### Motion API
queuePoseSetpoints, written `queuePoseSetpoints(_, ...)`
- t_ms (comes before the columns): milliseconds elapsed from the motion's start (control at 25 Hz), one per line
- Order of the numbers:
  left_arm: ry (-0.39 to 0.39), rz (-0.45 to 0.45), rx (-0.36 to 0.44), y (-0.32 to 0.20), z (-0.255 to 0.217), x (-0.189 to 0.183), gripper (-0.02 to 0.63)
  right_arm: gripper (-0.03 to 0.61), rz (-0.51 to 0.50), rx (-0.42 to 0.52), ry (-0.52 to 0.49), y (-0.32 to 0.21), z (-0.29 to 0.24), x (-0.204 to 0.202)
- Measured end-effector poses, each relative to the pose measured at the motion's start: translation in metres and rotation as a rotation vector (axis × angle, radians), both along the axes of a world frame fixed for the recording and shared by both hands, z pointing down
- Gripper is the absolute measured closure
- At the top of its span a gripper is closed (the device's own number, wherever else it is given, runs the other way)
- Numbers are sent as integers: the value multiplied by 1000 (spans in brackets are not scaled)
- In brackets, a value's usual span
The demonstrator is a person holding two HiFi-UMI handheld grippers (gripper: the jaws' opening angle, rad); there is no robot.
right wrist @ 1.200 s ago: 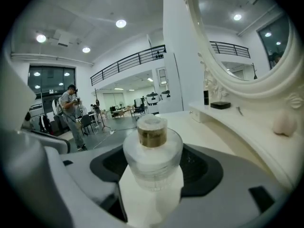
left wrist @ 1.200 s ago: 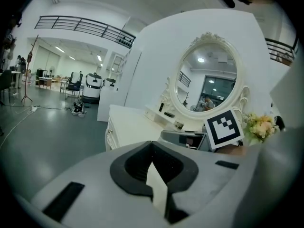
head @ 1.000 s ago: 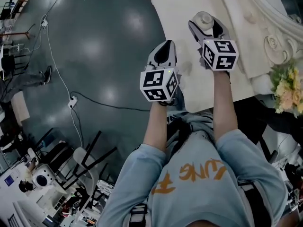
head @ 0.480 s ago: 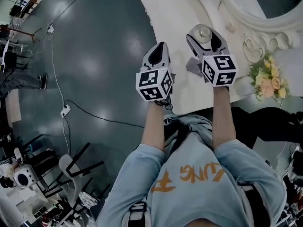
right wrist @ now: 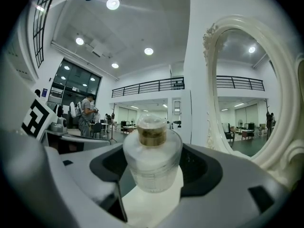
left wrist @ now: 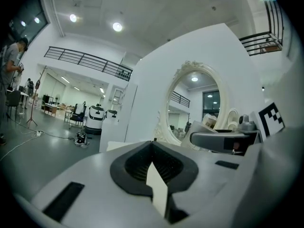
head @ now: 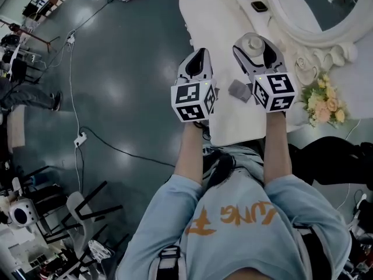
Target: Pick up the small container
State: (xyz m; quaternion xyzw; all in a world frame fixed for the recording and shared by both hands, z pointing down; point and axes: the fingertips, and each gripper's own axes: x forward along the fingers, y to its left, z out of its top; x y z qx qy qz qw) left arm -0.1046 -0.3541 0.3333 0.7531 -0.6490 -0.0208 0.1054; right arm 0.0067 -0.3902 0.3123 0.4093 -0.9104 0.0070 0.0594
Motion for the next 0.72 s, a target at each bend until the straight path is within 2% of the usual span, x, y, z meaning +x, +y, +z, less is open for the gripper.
queuePoseSetpoints(720, -22, 9, -6, -3, -2, 0, 592, 249, 19, -15, -23, -6, 9, 8)
